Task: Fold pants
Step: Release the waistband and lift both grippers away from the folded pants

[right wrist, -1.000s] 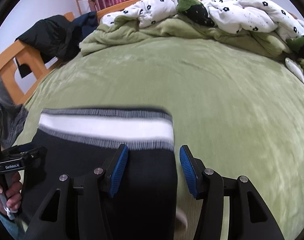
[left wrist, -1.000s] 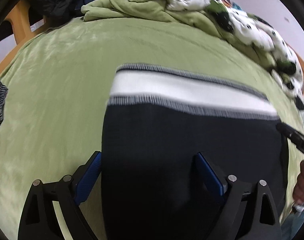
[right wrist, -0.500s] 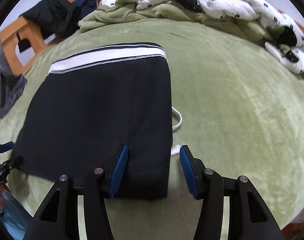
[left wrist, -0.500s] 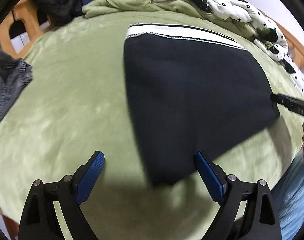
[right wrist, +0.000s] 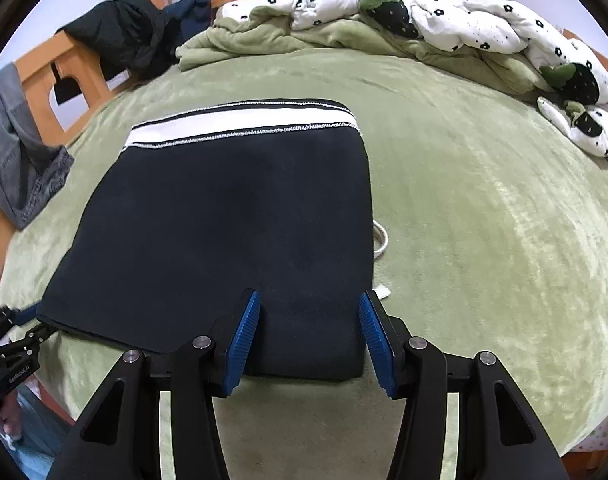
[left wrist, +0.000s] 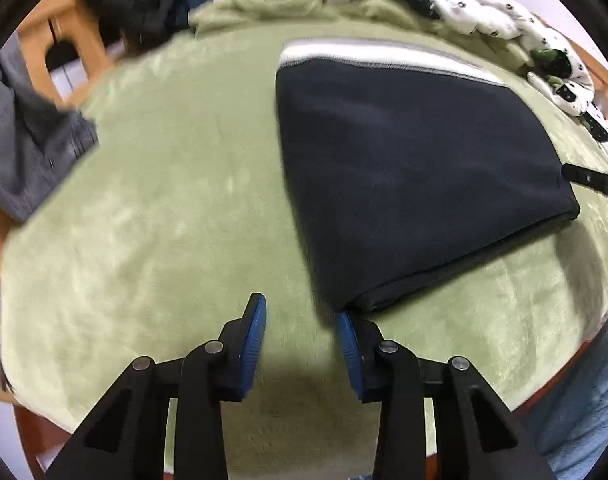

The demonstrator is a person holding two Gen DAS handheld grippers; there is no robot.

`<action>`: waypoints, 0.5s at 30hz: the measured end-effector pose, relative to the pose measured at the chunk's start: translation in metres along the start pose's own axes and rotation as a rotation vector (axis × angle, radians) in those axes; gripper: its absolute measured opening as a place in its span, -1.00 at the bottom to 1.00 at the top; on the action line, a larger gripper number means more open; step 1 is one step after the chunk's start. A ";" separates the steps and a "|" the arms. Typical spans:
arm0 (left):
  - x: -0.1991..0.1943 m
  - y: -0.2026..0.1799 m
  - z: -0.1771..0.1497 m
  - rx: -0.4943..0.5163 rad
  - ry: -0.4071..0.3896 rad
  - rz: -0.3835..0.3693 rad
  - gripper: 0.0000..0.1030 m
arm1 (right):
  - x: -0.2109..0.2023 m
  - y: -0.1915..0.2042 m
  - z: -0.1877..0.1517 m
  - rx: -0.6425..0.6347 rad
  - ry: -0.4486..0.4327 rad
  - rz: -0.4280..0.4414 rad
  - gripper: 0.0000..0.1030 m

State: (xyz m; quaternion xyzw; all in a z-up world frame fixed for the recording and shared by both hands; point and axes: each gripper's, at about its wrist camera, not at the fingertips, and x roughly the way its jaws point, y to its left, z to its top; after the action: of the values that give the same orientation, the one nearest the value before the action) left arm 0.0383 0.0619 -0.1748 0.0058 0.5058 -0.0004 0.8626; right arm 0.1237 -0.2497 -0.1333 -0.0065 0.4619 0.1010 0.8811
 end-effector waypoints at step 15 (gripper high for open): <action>-0.084 -0.010 -0.003 -0.112 -0.200 -0.161 0.15 | -0.044 0.001 -0.005 0.049 -0.034 -0.016 0.01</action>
State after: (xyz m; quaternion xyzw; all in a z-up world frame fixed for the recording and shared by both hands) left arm -0.0055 0.0517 -0.1035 -0.0831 0.4152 -0.0420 0.9050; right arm 0.0956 -0.2564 -0.1003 0.0132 0.4491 0.0828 0.8896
